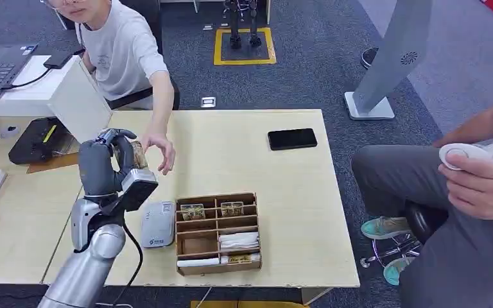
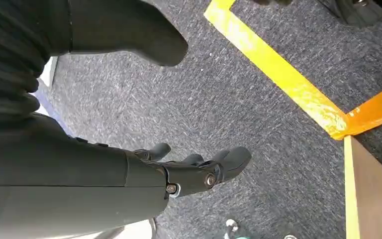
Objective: Pass the card to the sensor for recognition and then transmit it.
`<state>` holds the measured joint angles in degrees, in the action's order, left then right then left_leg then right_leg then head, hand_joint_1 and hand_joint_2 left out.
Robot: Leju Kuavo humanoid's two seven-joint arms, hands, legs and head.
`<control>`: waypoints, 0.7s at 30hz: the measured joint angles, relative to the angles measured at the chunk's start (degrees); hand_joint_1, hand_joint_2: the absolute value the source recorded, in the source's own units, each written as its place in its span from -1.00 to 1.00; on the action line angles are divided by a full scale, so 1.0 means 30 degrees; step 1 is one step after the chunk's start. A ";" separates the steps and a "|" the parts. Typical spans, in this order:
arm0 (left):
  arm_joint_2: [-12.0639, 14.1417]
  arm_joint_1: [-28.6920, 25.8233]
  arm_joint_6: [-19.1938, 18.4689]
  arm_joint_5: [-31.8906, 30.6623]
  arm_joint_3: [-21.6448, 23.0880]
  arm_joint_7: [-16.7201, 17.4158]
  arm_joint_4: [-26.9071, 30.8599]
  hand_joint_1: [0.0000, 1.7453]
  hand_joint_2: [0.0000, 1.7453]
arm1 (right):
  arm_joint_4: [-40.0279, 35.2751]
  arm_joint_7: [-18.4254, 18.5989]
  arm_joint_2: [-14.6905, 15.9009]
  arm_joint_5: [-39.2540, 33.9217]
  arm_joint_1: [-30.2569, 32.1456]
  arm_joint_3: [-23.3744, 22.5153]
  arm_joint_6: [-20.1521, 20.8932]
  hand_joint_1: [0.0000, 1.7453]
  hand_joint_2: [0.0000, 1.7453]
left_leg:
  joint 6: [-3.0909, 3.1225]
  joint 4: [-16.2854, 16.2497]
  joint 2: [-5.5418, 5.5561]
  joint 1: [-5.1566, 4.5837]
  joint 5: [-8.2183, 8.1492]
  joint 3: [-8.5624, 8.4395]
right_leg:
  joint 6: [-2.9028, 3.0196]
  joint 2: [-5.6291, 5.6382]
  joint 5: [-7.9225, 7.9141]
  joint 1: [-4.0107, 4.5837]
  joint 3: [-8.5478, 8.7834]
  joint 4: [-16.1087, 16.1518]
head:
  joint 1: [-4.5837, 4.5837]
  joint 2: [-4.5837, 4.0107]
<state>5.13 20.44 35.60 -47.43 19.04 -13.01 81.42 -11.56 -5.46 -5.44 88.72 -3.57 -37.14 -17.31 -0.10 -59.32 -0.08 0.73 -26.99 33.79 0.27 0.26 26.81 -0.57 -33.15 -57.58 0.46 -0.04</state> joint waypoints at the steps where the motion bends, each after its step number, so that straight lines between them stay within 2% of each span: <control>1: 0.0059 0.0372 0.0015 -0.0182 -0.0233 0.0168 -0.0335 1.00 1.00 | 0.0000 0.0000 0.0000 0.0000 0.0002 0.0059 0.0007 -1.00 1.00 | 0.0000 0.0000 0.0000 0.0000 0.0000 0.0001 | 0.0000 0.0001 0.0000 0.0000 -0.0001 0.0000 | 0.0000 0.0000; 10: 0.0882 0.3122 0.0481 -0.1043 -0.2026 0.0963 -0.3126 1.00 1.00 | 0.0000 0.0189 0.0029 0.0000 0.0024 0.0867 0.0123 -1.00 1.00 | -0.0001 0.0001 -0.0005 0.0001 -0.0002 0.0003 | 0.0001 0.0009 0.0001 0.0001 -0.0008 0.0000 | 0.0000 0.0000; 21: 0.1159 0.3597 0.0590 -0.1058 -0.2588 0.0963 -0.4053 1.00 1.00 | 0.0000 0.0146 0.0029 0.0000 0.0032 0.1305 0.0226 -1.00 1.00 | 0.0000 0.0000 -0.0002 -0.0002 -0.0002 0.0007 | 0.0000 0.0008 0.0001 -0.0003 -0.0007 0.0000 | 0.0000 0.0000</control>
<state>8.61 31.23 37.38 -50.60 11.28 -10.12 69.26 -11.56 -5.03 -5.35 88.72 -3.48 -33.22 -16.63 -0.09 -59.32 -0.08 0.73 -27.00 33.81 0.27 0.28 26.81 -0.58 -33.18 -57.58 0.46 -0.04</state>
